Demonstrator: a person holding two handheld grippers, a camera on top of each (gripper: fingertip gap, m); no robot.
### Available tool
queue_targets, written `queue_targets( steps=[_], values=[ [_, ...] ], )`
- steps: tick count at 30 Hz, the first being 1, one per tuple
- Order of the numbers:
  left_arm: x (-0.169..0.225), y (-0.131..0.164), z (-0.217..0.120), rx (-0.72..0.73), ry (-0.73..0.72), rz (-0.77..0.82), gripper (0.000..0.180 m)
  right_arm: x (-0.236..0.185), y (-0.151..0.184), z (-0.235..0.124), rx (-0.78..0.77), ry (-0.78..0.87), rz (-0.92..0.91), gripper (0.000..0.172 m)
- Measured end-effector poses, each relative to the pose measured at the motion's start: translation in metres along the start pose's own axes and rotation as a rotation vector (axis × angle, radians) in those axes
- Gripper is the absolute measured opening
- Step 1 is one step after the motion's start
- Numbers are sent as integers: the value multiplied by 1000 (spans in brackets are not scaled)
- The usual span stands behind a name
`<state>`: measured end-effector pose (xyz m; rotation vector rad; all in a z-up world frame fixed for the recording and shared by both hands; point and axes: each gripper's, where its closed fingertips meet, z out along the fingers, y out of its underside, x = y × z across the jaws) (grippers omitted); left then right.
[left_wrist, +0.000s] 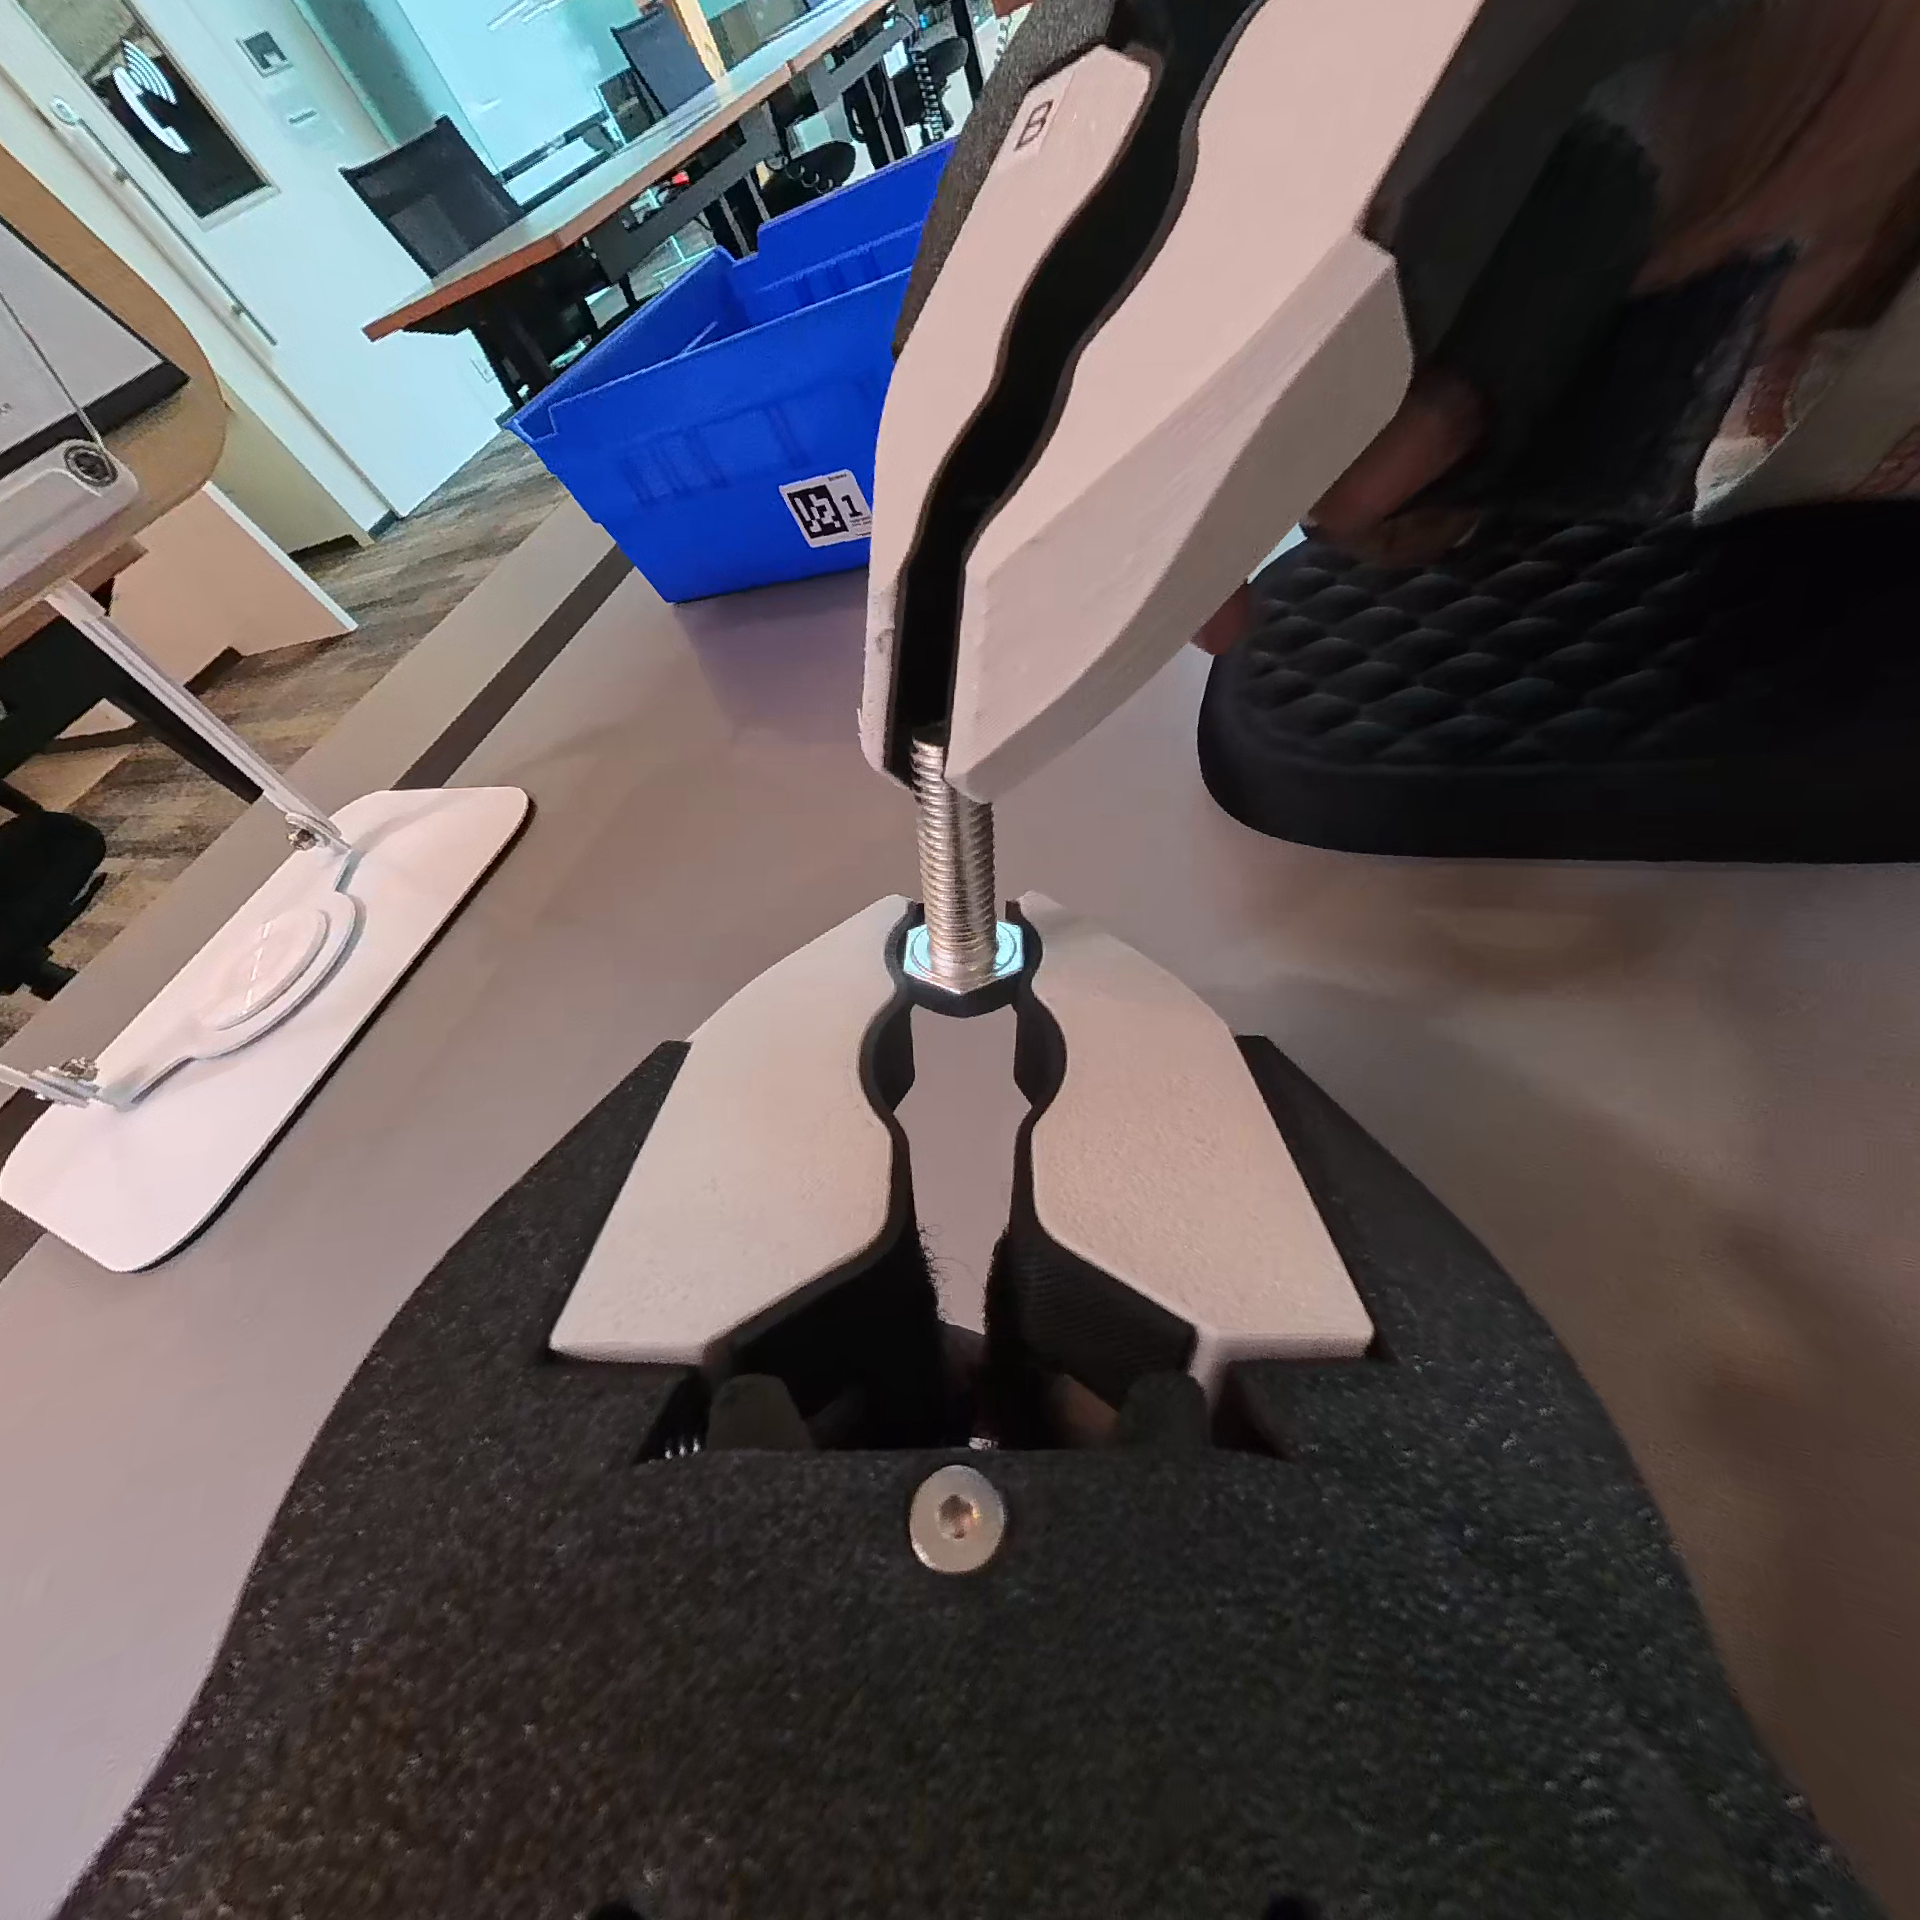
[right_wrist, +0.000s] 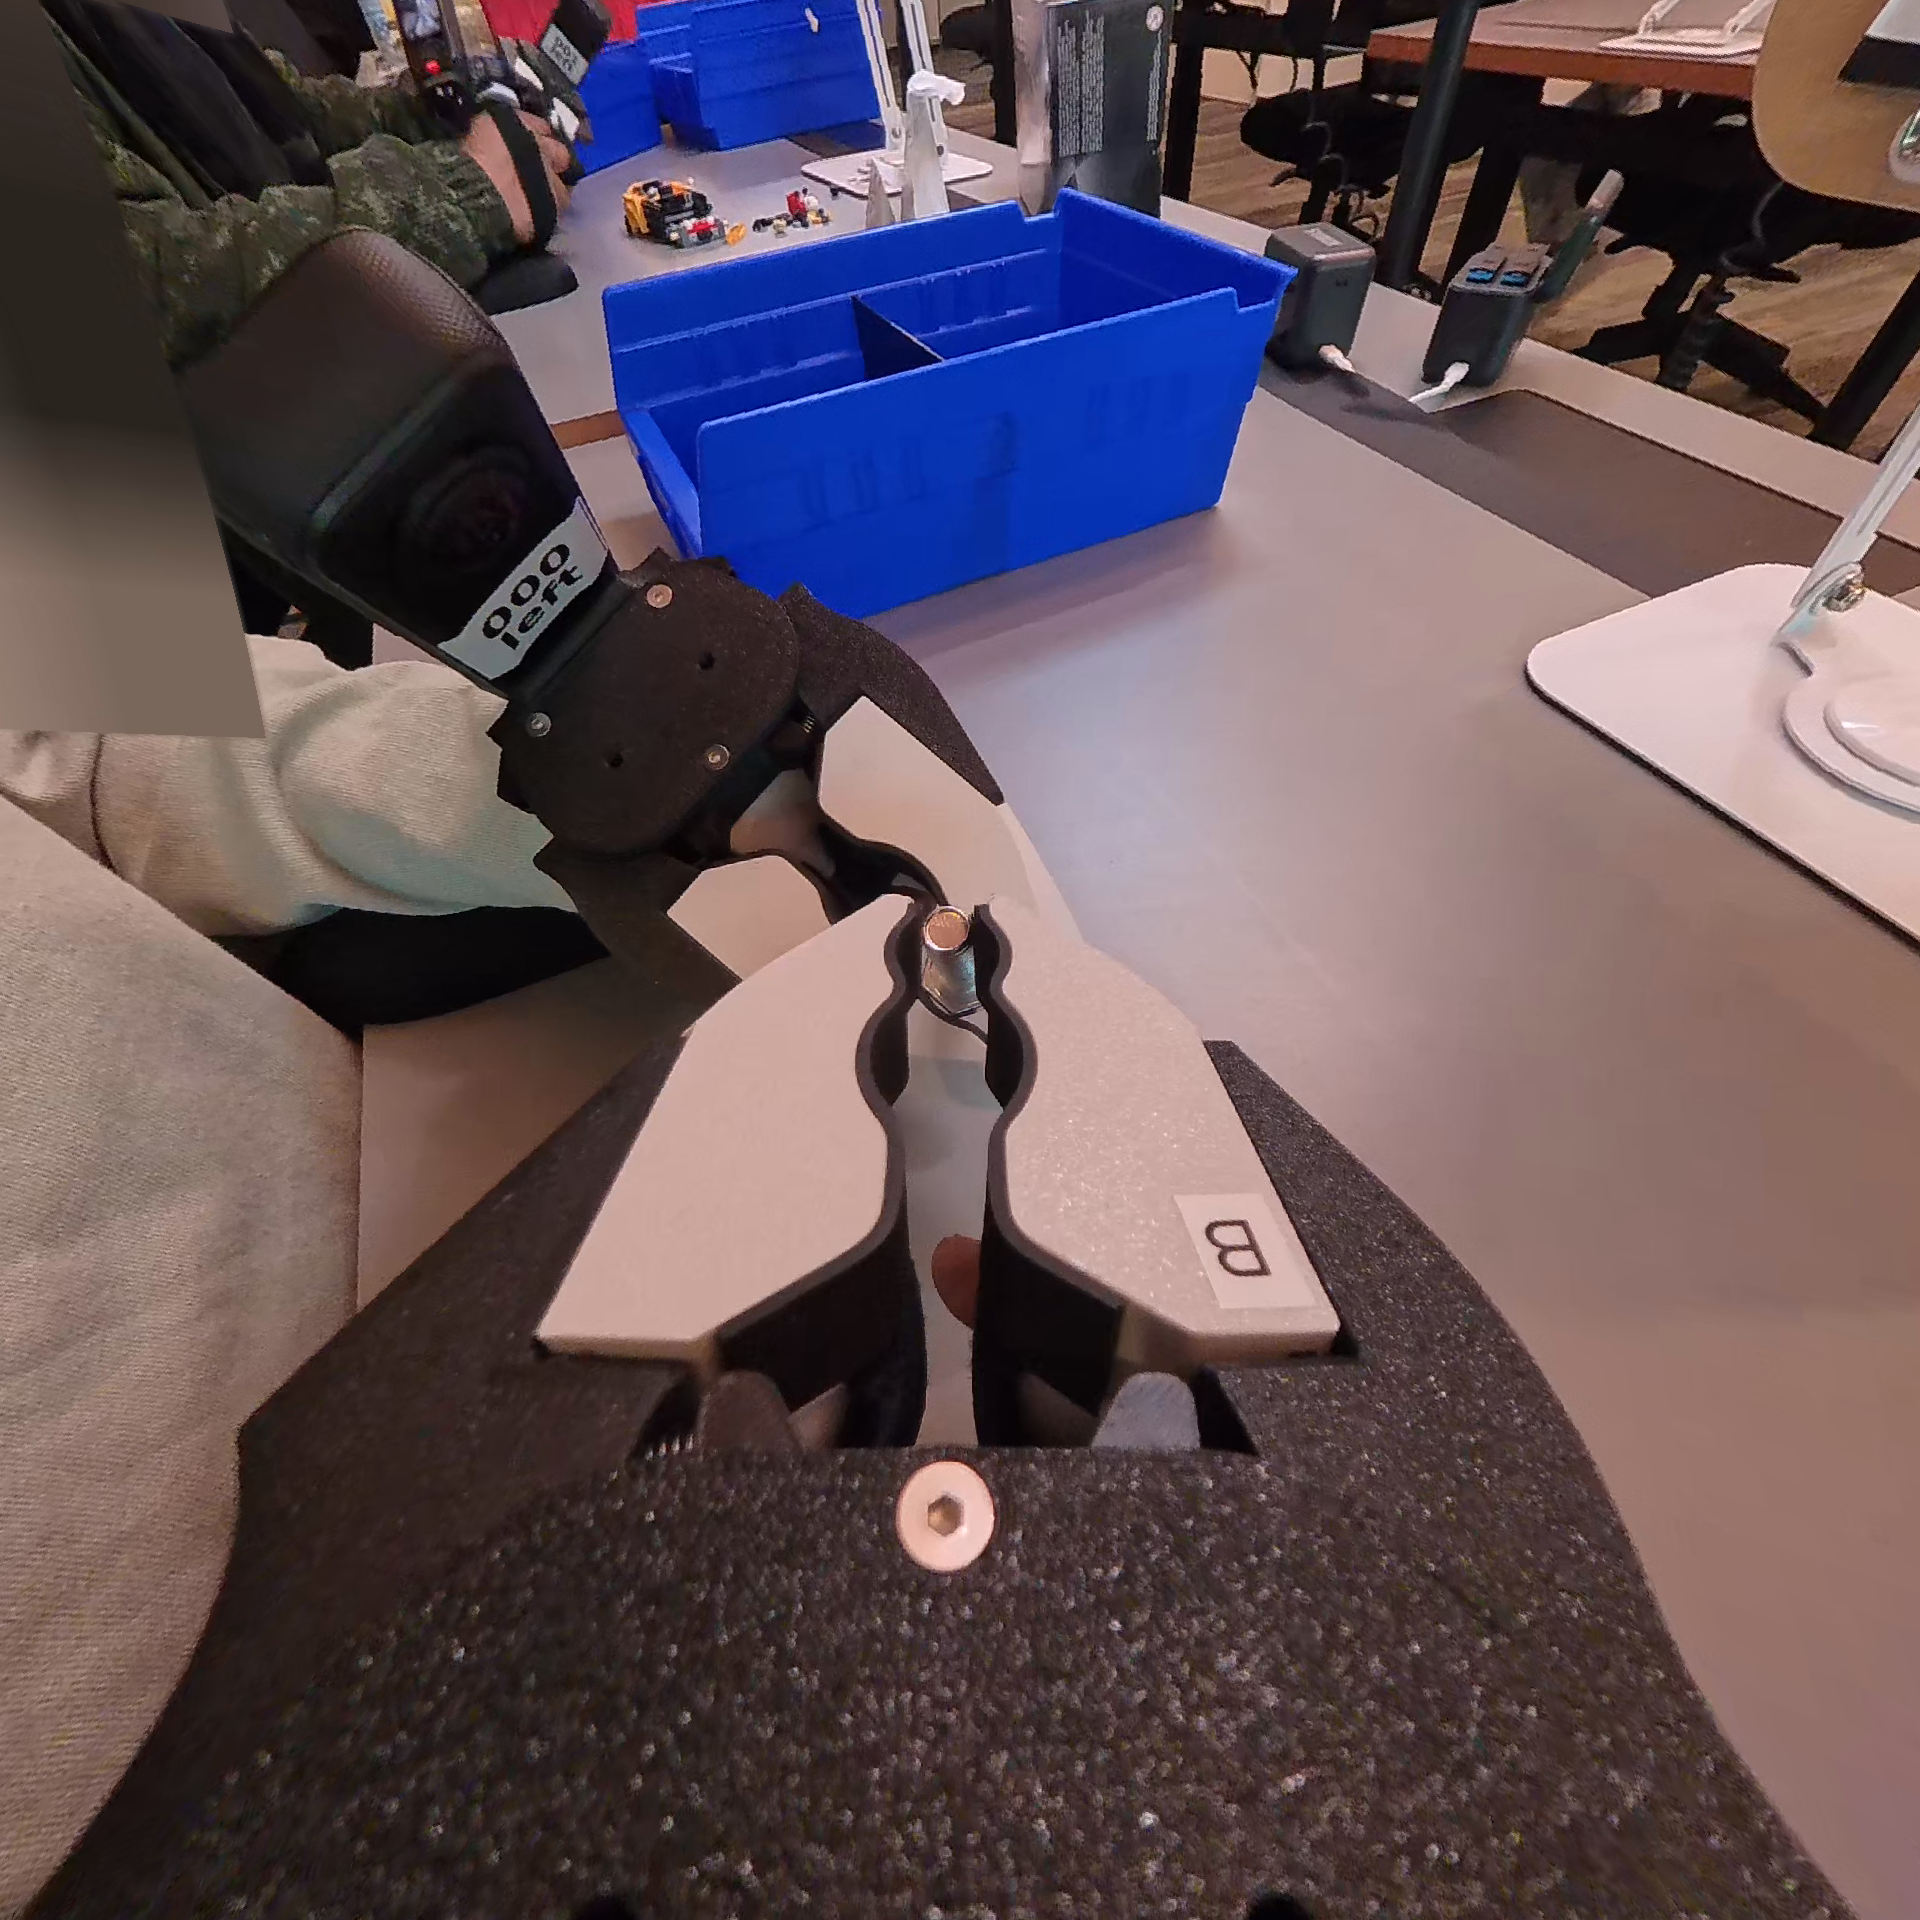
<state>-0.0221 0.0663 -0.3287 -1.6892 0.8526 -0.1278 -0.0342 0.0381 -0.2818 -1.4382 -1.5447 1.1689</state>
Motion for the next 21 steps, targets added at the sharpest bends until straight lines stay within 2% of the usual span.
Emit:
queue_targets(
  steps=[8, 12, 15, 18, 21],
  values=[
    [3, -5, -4, 22, 60, -76, 13, -2, -7, -1, 42, -16, 21, 10],
    [-14, -19, -21, 108, 71, -212, 13, -6, -20, -10, 58, -38, 16, 31],
    [-39, -32, -54, 228, 22, -383, 13, -5, -16, -14, -53, -40, -40, 36],
    [-56, -21, -83, 310, -85, -531, 13, -5, 1, -4, -235, -98, -72, 39],
    [-70, -5, -108, 378, -224, -598, 13, -12, 18, 23, -380, -193, -111, 37]
  ],
)
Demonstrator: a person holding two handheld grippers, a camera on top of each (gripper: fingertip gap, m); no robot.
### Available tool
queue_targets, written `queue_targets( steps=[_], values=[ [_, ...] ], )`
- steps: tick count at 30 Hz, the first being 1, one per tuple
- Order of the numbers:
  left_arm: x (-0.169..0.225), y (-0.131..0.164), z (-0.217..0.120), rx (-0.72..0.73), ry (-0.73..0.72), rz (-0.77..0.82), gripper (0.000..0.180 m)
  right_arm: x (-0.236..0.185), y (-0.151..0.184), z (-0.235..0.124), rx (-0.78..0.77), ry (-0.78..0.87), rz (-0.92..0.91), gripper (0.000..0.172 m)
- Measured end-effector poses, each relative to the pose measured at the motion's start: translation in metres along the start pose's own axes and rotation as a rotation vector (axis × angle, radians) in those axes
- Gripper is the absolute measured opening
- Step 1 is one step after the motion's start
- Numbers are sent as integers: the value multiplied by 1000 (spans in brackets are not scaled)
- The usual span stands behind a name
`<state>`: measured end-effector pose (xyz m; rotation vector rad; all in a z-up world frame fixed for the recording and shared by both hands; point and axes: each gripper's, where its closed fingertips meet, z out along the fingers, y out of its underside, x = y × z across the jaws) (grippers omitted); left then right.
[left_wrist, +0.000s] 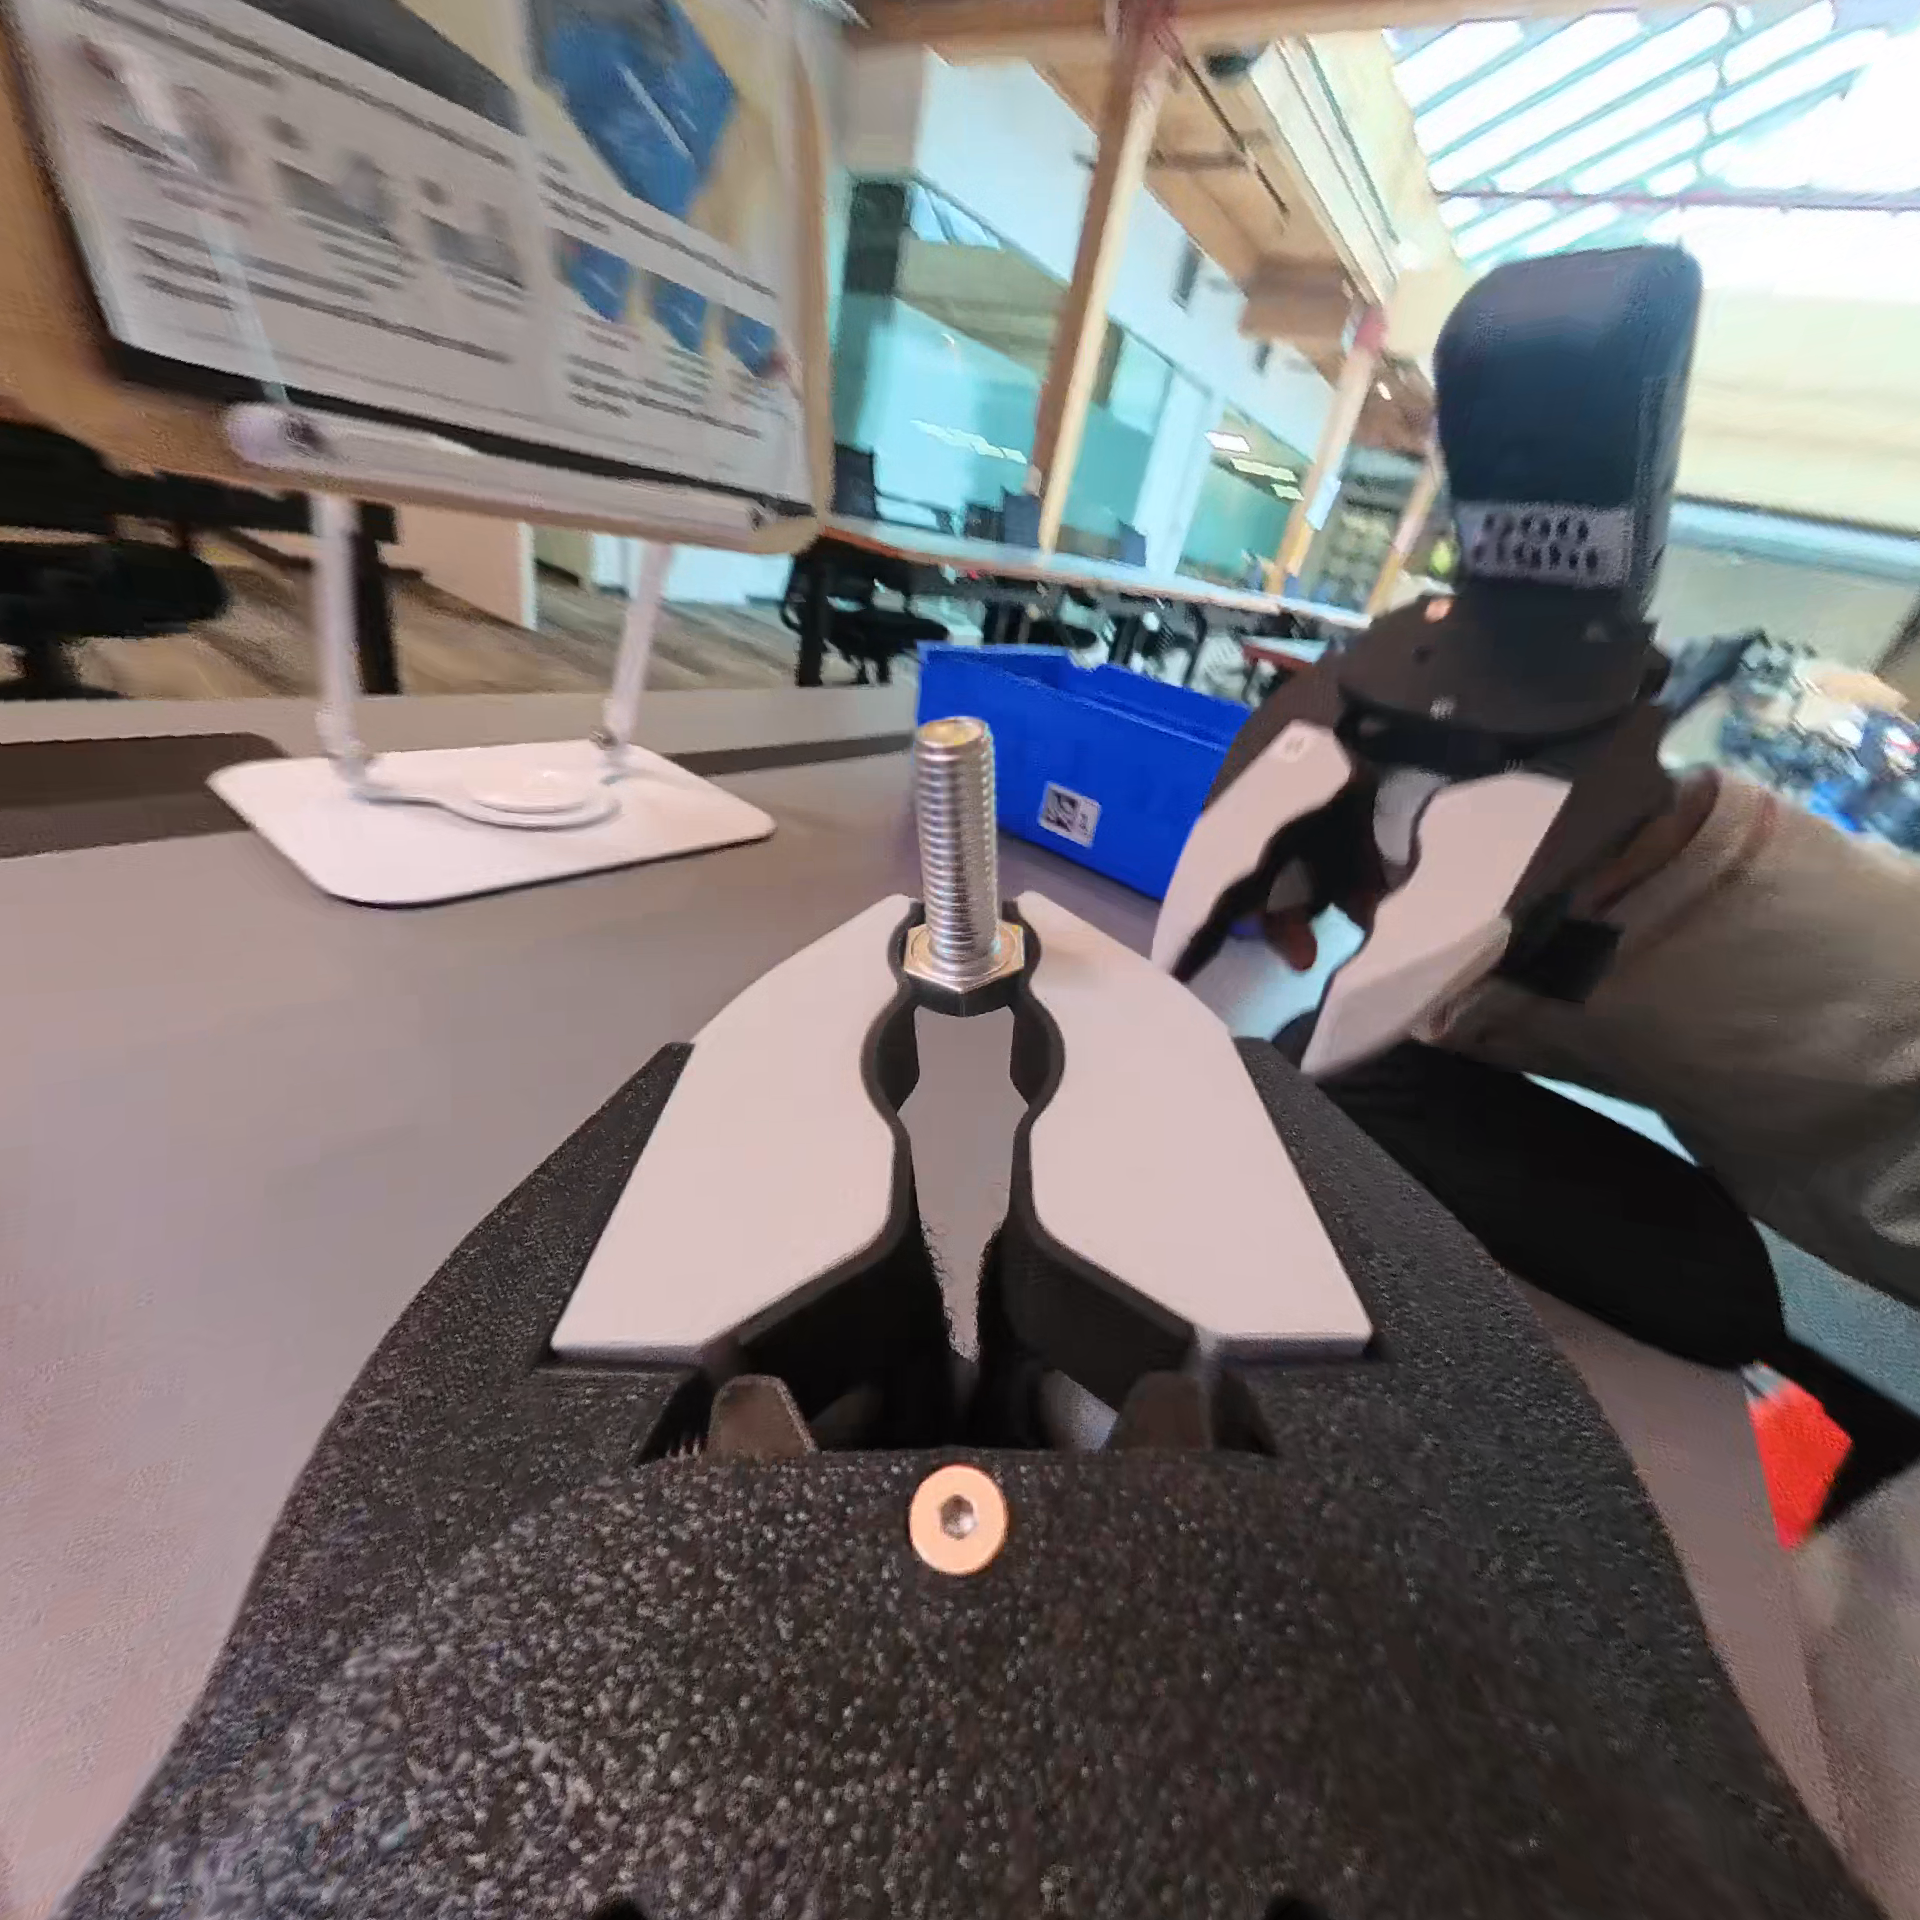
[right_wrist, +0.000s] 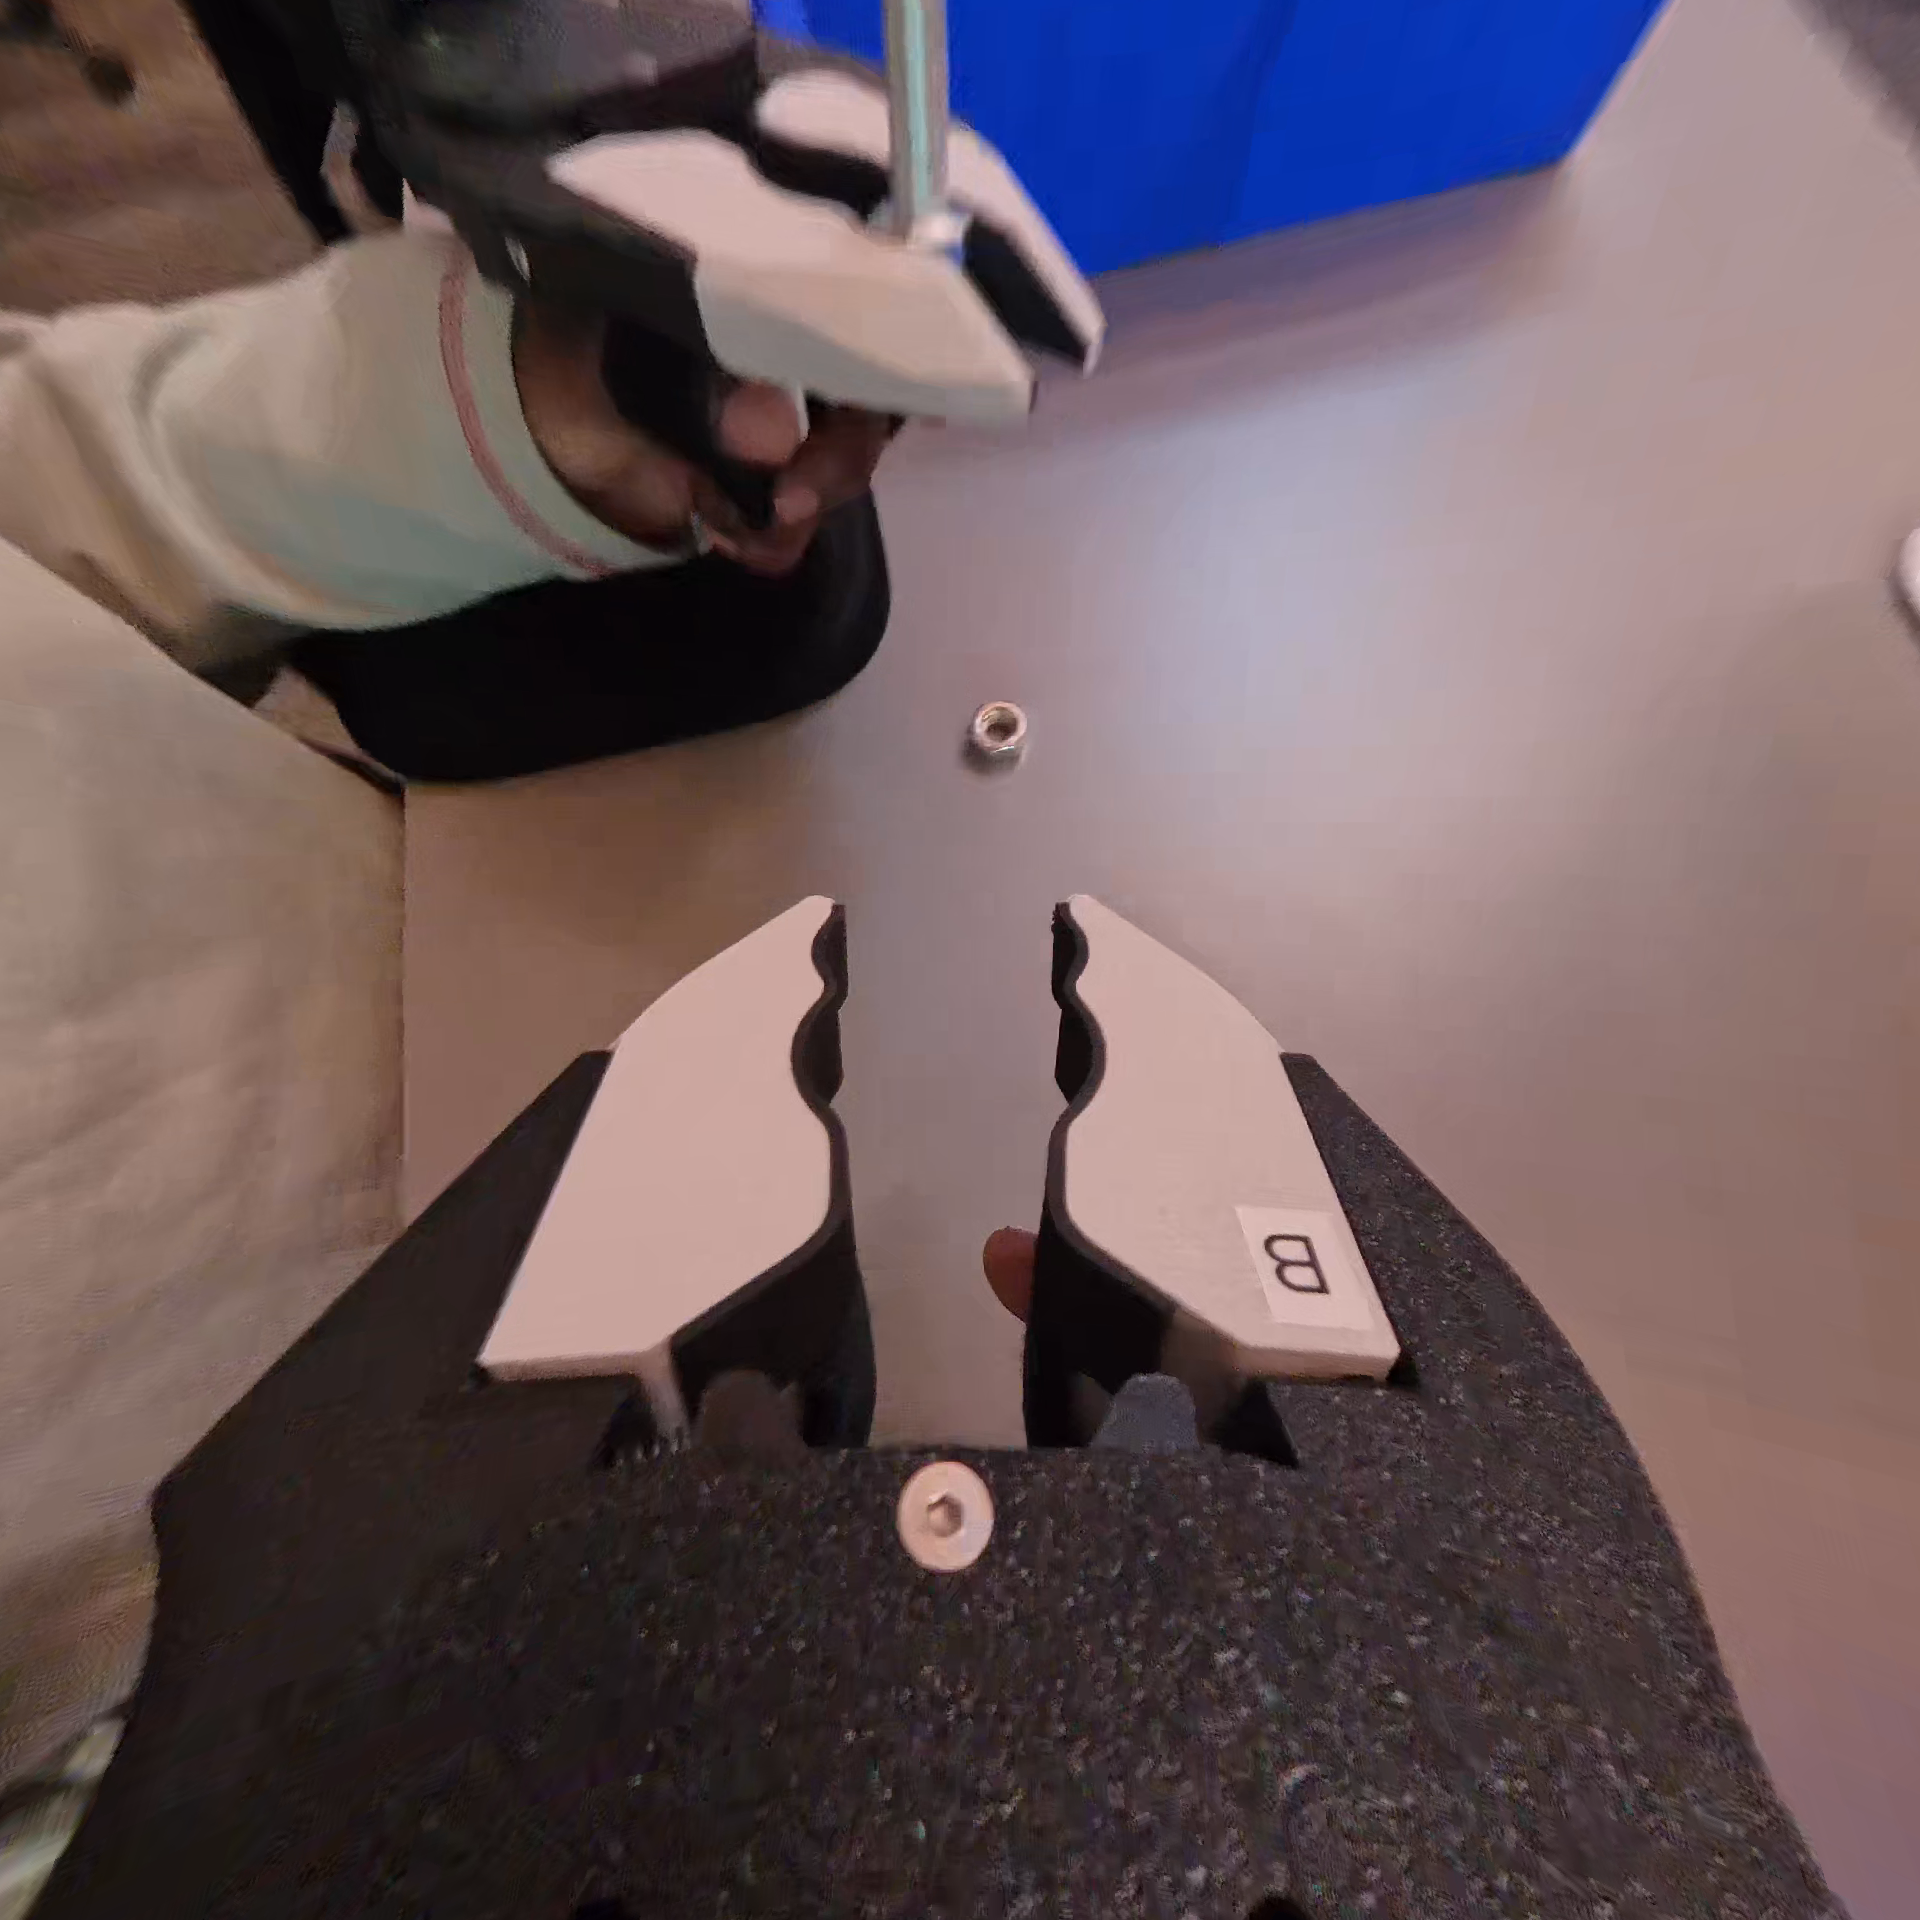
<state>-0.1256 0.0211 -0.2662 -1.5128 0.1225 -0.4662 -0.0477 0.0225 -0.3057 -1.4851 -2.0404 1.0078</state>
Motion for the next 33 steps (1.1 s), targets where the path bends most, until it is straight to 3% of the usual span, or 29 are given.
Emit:
queue_targets(
  steps=[8, 17, 27, 30, 33],
  values=[
    [-22, -15, -17, 107, -140, 69, 13, 8, -4, 86, -186, -89, -155, 29],
    [-26, -19, -20, 124, -159, 60, 13, 15, 0, 115, -224, -105, -216, 25],
    [-21, -13, -15, 84, -128, 85, 13, 13, 3, 114, -205, -101, -234, 19],
    [-14, -10, -12, 58, -88, 102, 13, 13, 0, 88, -165, -74, -210, 19],
    [11, -2, -2, 17, 52, 114, 13, 12, -4, 44, -105, -27, -182, 19]
  ],
)
